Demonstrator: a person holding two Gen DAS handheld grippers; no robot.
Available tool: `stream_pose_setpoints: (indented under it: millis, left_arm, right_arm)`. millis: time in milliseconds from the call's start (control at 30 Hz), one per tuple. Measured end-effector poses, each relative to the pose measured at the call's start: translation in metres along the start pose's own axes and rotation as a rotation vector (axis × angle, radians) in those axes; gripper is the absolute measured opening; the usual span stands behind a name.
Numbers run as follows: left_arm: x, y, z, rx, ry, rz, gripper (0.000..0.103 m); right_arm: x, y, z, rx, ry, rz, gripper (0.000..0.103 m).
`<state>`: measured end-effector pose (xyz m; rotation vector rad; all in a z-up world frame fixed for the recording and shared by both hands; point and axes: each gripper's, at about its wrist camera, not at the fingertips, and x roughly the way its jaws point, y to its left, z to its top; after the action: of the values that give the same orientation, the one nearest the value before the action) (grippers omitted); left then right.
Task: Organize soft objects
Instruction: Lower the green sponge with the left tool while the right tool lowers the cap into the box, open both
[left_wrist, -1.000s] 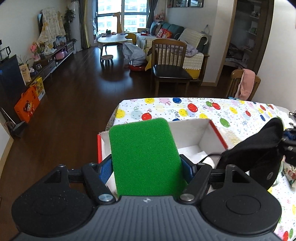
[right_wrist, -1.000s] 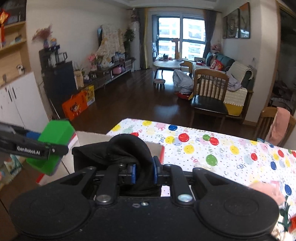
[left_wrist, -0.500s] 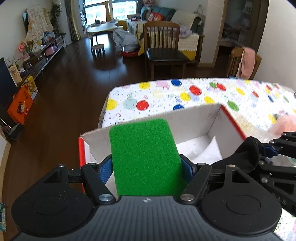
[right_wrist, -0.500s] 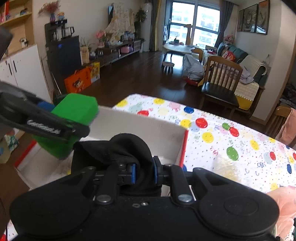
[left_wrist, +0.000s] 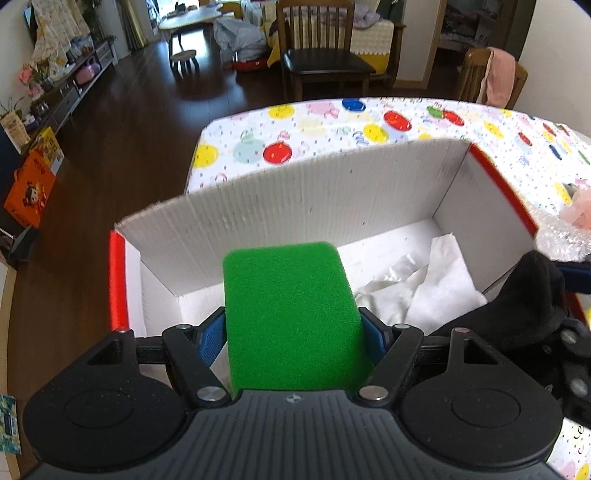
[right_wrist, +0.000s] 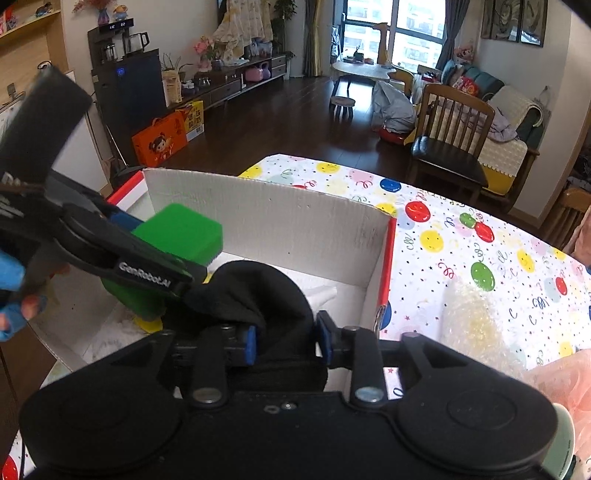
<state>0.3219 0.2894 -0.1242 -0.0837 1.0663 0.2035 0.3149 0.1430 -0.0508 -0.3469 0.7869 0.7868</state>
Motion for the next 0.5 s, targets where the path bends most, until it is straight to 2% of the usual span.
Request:
stream_pose_setpoints:
  millis: [200, 267, 500]
  left_arm:
    - [0.011, -0.001, -0.004, 0.002, 0.031, 0.010, 0.073]
    - [0.012, -0.002, -0.005, -0.003, 0.036, 0.010, 0.073]
    - [0.003, -0.001, -0.006, -0.015, 0.013, 0.012, 0.075]
  right_arm:
    - [-0.005, 0.000, 0.002, -0.013, 0.005, 0.014, 0.058]
    - [-0.008, -0.001, 0.000, -0.008, 0.007, 0.011, 0.062]
    - [-0.020, -0.008, -0.005, 0.021, -0.012, 0.013, 0.080]
